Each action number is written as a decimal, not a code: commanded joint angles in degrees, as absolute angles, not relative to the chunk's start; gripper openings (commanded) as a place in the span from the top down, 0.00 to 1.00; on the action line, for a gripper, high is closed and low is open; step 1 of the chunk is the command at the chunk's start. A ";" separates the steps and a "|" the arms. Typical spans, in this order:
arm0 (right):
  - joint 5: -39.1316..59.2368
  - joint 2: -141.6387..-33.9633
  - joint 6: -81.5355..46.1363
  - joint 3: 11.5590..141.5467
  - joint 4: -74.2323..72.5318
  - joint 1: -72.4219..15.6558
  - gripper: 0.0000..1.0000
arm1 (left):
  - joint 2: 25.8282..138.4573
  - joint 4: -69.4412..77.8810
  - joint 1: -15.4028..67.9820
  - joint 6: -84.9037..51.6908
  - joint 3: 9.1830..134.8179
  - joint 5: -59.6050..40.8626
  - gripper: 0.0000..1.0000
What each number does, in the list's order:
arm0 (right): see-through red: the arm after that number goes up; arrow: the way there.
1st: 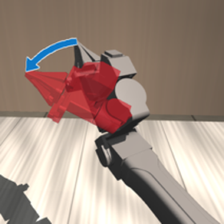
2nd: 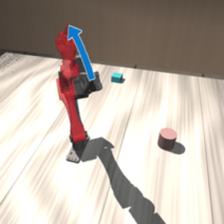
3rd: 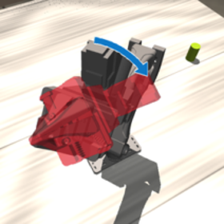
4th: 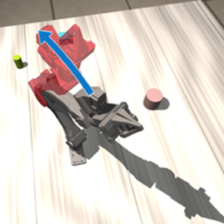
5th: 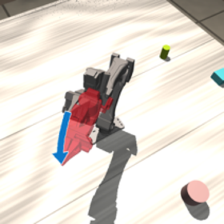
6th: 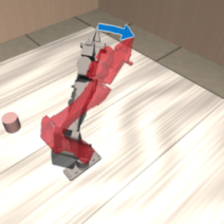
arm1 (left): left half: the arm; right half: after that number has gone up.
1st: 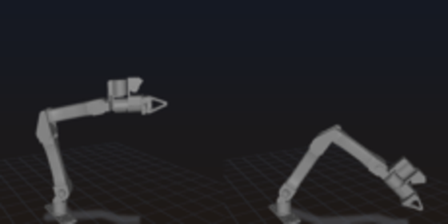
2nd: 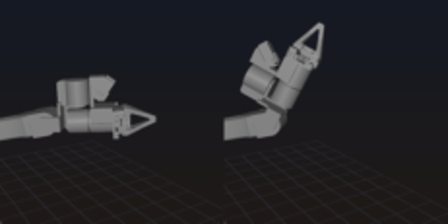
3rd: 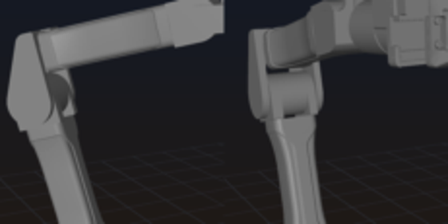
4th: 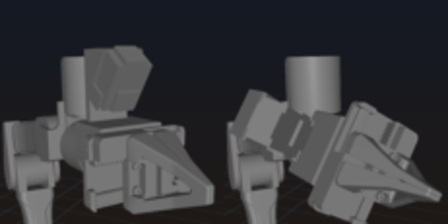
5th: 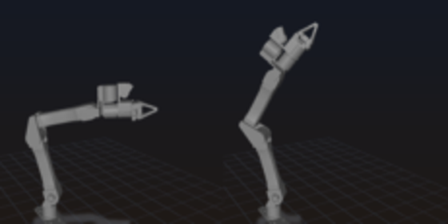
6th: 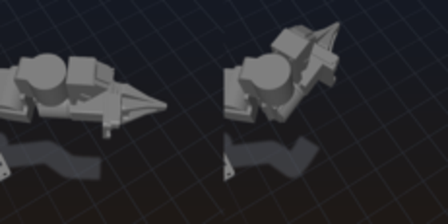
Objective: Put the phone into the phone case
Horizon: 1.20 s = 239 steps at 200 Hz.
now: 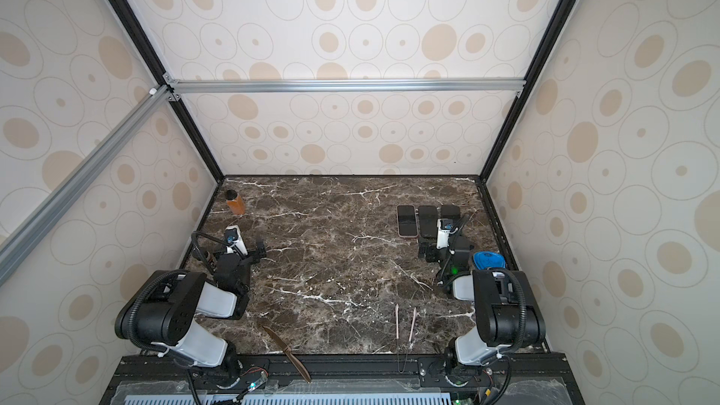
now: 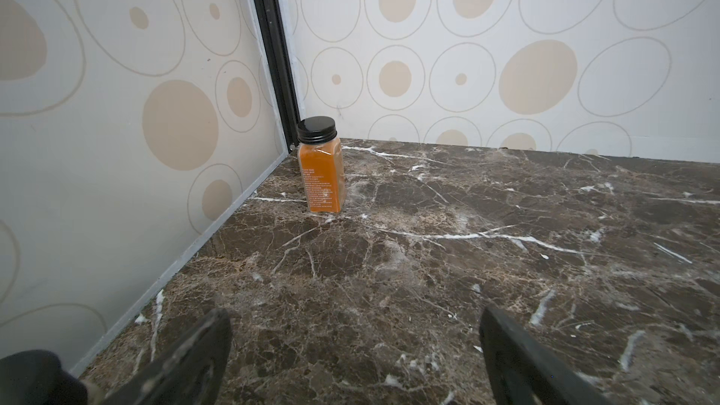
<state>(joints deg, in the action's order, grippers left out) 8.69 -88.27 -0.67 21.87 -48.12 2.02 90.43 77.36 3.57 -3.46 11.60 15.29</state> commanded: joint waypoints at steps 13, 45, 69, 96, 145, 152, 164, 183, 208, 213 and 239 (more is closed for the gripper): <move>7.65 -87.83 0.52 23.00 -47.40 1.56 0.00 | 90.69 79.27 3.04 -2.55 12.11 14.94 0.00; 7.56 -87.79 0.48 23.01 -47.25 1.51 0.00 | 90.65 79.34 2.99 -2.52 12.13 14.97 0.00; 7.56 -87.74 0.51 22.96 -47.23 1.46 0.00 | 90.62 79.36 3.05 -2.48 12.13 14.94 0.00; 7.48 -87.85 0.57 23.19 -46.99 1.44 0.00 | 90.71 79.36 3.00 -2.47 12.17 15.28 0.00; 5.36 -88.07 1.48 24.37 -44.85 0.09 0.00 | 90.62 79.56 3.10 -2.72 11.95 15.79 0.00; 5.31 -88.15 1.42 24.31 -44.96 0.03 0.00 | 90.62 79.61 3.02 -2.72 11.95 15.82 0.00; 5.19 -88.05 1.50 24.30 -45.06 0.04 0.00 | 90.63 79.71 2.99 -2.72 11.95 15.82 0.00; 5.18 -88.05 1.52 24.24 -45.17 0.00 0.00 | 90.63 79.64 3.08 -3.01 11.95 16.83 0.00; 5.19 -88.04 1.53 24.26 -45.17 0.00 0.00 | 90.54 79.80 3.07 -3.08 11.87 17.14 0.00; 5.18 -88.01 1.50 24.26 -45.17 0.00 0.00 | 90.53 79.87 3.08 -3.08 11.87 17.14 0.00; 5.11 -88.05 1.54 24.21 -45.15 0.00 0.00 | 90.55 78.74 3.07 0.85 12.35 6.05 0.00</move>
